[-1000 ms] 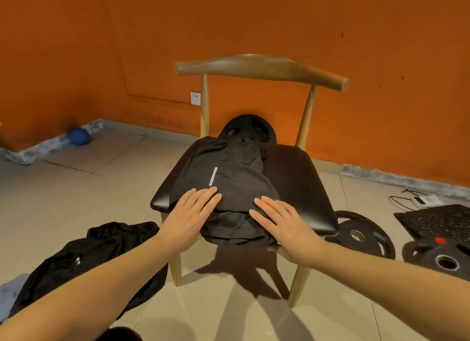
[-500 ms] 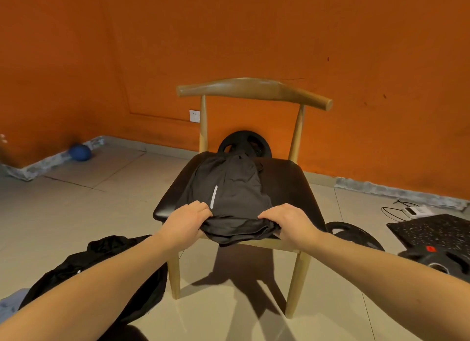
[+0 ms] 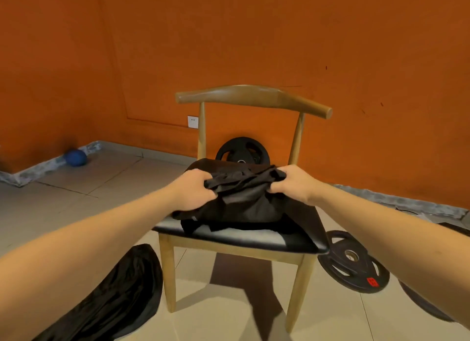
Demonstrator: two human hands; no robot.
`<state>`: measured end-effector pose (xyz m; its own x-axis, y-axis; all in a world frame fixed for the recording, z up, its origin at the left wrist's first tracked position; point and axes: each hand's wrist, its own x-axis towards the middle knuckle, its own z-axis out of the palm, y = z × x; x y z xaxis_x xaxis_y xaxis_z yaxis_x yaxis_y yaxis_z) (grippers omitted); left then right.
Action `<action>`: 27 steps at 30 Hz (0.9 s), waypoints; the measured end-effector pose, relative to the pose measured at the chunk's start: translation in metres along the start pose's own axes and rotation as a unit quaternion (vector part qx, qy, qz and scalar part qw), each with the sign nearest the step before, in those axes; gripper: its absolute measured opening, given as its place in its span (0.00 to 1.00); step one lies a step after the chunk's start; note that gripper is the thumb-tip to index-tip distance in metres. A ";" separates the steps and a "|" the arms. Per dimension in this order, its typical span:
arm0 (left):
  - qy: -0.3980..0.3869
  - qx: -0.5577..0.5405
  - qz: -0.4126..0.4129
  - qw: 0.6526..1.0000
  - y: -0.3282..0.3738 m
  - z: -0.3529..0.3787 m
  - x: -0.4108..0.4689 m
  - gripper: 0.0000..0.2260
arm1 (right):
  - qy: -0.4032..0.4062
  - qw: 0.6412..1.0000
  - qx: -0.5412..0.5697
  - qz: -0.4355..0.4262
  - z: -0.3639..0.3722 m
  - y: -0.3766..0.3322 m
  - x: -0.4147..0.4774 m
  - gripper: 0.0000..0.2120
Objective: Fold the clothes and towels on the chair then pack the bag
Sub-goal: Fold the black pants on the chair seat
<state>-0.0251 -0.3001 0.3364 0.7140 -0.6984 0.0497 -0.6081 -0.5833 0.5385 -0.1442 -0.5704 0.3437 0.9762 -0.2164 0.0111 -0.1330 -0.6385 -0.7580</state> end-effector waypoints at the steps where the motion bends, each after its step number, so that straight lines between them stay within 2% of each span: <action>1: 0.002 -0.011 -0.015 1.000 0.000 -0.007 0.018 0.02 | 0.023 0.999 0.030 0.016 -0.002 -0.003 0.017 0.08; 6: 0.027 0.000 -0.065 0.998 -0.018 -0.016 0.100 0.12 | 0.074 0.982 0.143 0.101 0.004 0.004 0.099 0.29; 11: 0.032 0.026 -0.094 0.995 -0.056 0.005 0.152 0.17 | 0.090 0.971 0.171 0.141 0.020 0.038 0.149 0.20; 12: 0.032 0.029 -0.100 0.994 -0.063 0.011 0.158 0.19 | 0.095 0.970 0.163 0.150 0.024 0.044 0.155 0.20; 14: 0.045 0.050 -0.116 0.991 -0.073 0.020 0.164 0.22 | 0.115 0.969 0.121 0.182 0.027 0.054 0.165 0.30; 15: 0.080 0.073 -0.118 0.987 -0.074 0.024 0.164 0.22 | 0.133 0.968 0.081 0.198 0.028 0.056 0.167 0.34; 17: 0.214 0.117 -0.074 0.967 -0.072 0.030 0.156 0.21 | 0.198 0.961 -0.026 0.191 0.030 0.050 0.165 0.34; 18: 0.282 0.132 -0.017 0.950 -0.069 0.034 0.149 0.20 | 0.239 0.957 -0.070 0.150 0.032 0.047 0.160 0.31; 19: 0.316 0.143 0.048 0.937 -0.064 0.038 0.142 0.18 | 0.270 0.955 -0.101 0.076 0.036 0.041 0.152 0.28; 20: 0.303 0.157 0.109 0.934 -0.058 0.042 0.134 0.17 | 0.279 0.953 -0.119 -0.019 0.042 0.037 0.143 0.25; 21: 0.252 0.175 0.146 0.941 -0.054 0.049 0.129 0.16 | 0.256 0.950 -0.142 -0.108 0.049 0.034 0.134 0.24; 22: 0.189 0.199 0.150 0.950 -0.052 0.059 0.127 0.18 | 0.209 0.945 -0.189 -0.167 0.058 0.035 0.129 0.24; 23: 0.129 0.221 0.123 0.959 -0.053 0.068 0.127 0.21 | 0.153 0.938 -0.249 -0.188 0.066 0.039 0.128 0.25; 25: 0.047 0.231 0.048 0.971 -0.061 0.081 0.131 0.27 | 0.052 0.932 -0.335 -0.131 0.079 0.049 0.136 0.27; 27: 0.016 0.200 0.017 0.980 -0.067 0.086 0.136 0.29 | -0.011 0.931 -0.361 -0.046 0.082 0.057 0.145 0.29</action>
<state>0.0829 -0.3914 0.2349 0.6982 -0.7100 0.0915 -0.7138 -0.6807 0.1646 0.0035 -0.5777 0.2485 0.9912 -0.1273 0.0351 -0.1224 -0.9854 -0.1186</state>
